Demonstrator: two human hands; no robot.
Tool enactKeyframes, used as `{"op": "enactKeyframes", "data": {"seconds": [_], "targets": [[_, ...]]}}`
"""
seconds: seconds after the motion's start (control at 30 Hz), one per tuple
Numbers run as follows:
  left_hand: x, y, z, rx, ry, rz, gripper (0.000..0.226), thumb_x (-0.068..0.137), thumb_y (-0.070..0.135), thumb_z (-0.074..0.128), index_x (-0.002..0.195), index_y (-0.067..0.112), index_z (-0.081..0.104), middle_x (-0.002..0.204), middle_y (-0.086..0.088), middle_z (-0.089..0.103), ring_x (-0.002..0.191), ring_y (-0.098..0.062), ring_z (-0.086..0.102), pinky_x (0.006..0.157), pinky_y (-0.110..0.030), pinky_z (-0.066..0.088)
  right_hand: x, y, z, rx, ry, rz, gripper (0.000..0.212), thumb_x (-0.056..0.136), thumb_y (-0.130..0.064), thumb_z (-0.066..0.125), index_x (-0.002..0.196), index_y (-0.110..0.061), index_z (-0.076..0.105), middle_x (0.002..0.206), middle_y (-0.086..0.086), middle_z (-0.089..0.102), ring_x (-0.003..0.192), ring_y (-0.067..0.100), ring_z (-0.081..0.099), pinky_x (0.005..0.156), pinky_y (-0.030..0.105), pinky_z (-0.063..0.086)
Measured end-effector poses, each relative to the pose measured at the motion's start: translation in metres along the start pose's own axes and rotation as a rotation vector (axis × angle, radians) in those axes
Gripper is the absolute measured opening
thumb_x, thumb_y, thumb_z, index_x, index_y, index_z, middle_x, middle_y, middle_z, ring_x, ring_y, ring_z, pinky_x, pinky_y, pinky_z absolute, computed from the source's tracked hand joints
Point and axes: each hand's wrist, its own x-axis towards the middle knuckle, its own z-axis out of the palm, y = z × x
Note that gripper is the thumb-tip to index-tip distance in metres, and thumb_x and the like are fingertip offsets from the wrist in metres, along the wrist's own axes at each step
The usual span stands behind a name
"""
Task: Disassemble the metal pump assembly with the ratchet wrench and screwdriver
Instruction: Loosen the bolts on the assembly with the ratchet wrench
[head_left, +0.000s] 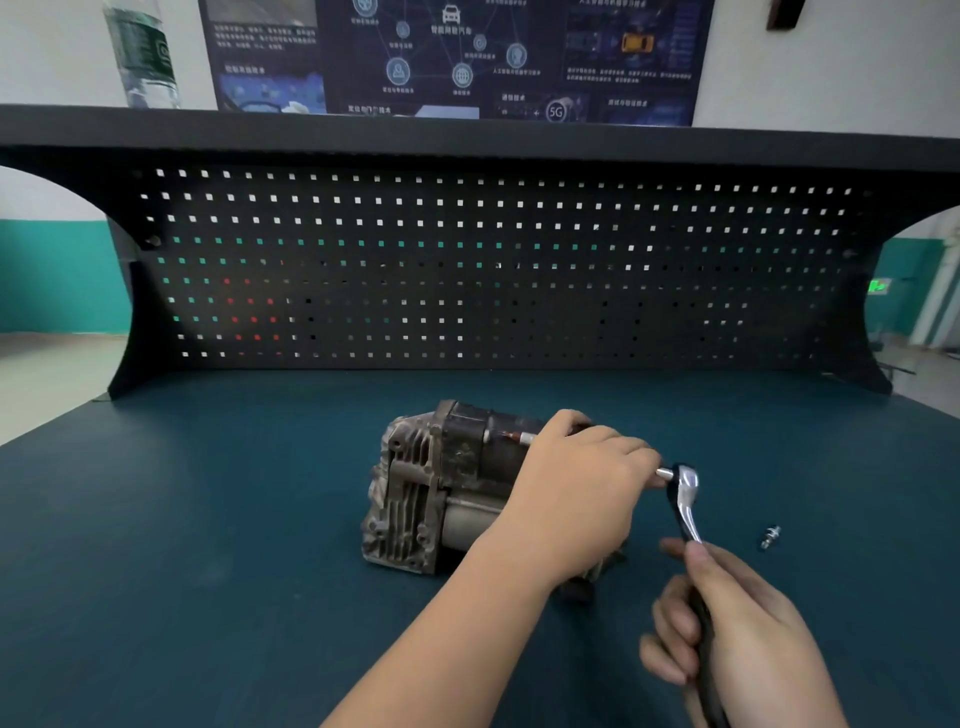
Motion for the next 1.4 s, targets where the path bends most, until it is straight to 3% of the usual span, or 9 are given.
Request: {"op": "enactKeyframes", "data": {"seconds": [0.47, 0.83, 1.03, 1.1, 1.23, 1.3, 1.4], "targets": [[-0.004, -0.001, -0.002, 0.016, -0.062, -0.012, 0.015, 0.093, 0.022, 0.047, 0.098, 0.026, 0.06, 0.099, 0.011, 0.065, 0.101, -0.008, 0.056, 0.091, -0.027, 0.03, -0.004, -0.004, 0.003, 0.072, -0.01, 0.085, 0.023, 0.099, -0.006, 0.042, 0.088, 0.009, 0.055, 0.039, 0.007, 0.025, 0.029, 0.012, 0.021, 0.04, 0.019, 0.028], [-0.006, -0.004, -0.002, -0.029, -0.102, -0.026, 0.015, 0.088, 0.024, 0.058, 0.1, 0.027, 0.067, 0.124, 0.014, 0.062, 0.113, -0.005, 0.056, 0.093, -0.029, 0.035, -0.005, -0.008, 0.007, 0.066, -0.027, 0.114, 0.024, 0.099, -0.008, 0.042, 0.088, 0.008, 0.055, 0.038, 0.006, 0.027, 0.027, 0.012, 0.021, 0.038, 0.017, 0.028], [0.002, -0.009, -0.013, -0.1, -0.067, -0.055, 0.025, 0.098, 0.031, 0.044, 0.112, 0.024, 0.064, 0.135, 0.009, 0.055, 0.122, -0.012, 0.051, 0.085, -0.032, 0.038, 0.002, -0.018, 0.0, -0.122, -0.044, -0.022, 0.033, 0.1, -0.023, 0.043, 0.085, 0.001, 0.06, 0.039, 0.007, 0.029, 0.031, 0.013, 0.022, 0.039, 0.021, 0.028], [0.004, -0.011, -0.019, -0.163, -0.053, -0.113, 0.024, 0.098, 0.032, 0.045, 0.11, 0.023, 0.064, 0.133, 0.01, 0.056, 0.119, -0.014, 0.054, 0.082, -0.032, 0.042, 0.003, -0.021, 0.0, -0.173, -0.063, -0.094, 0.034, 0.098, -0.027, 0.044, 0.079, -0.007, 0.064, 0.04, 0.007, 0.031, 0.031, 0.015, 0.022, 0.037, 0.022, 0.029], [0.005, -0.01, -0.022, -0.166, -0.065, -0.181, 0.023, 0.098, 0.036, 0.041, 0.098, 0.023, 0.06, 0.112, 0.007, 0.067, 0.092, -0.021, 0.062, 0.074, -0.037, 0.046, 0.004, -0.013, 0.002, -0.256, -0.08, -0.199, 0.036, 0.099, -0.027, 0.041, 0.073, -0.018, 0.065, 0.041, 0.005, 0.033, 0.031, 0.016, 0.025, 0.038, 0.024, 0.03], [0.003, -0.01, -0.018, -0.129, -0.089, -0.17, 0.024, 0.098, 0.036, 0.04, 0.099, 0.024, 0.06, 0.111, 0.006, 0.067, 0.095, -0.019, 0.061, 0.081, -0.036, 0.044, 0.004, -0.003, 0.001, -0.217, -0.049, -0.183, 0.036, 0.1, -0.024, 0.041, 0.073, -0.015, 0.064, 0.041, 0.006, 0.032, 0.03, 0.015, 0.025, 0.037, 0.023, 0.029], [0.0, -0.014, -0.012, -0.089, -0.124, -0.11, 0.026, 0.099, 0.034, 0.039, 0.101, 0.023, 0.062, 0.116, 0.007, 0.066, 0.115, -0.012, 0.055, 0.093, -0.032, 0.038, 0.003, 0.012, 0.0, -0.148, -0.015, -0.126, 0.035, 0.101, -0.021, 0.041, 0.077, -0.007, 0.061, 0.04, 0.008, 0.03, 0.029, 0.014, 0.024, 0.038, 0.022, 0.029]]}}
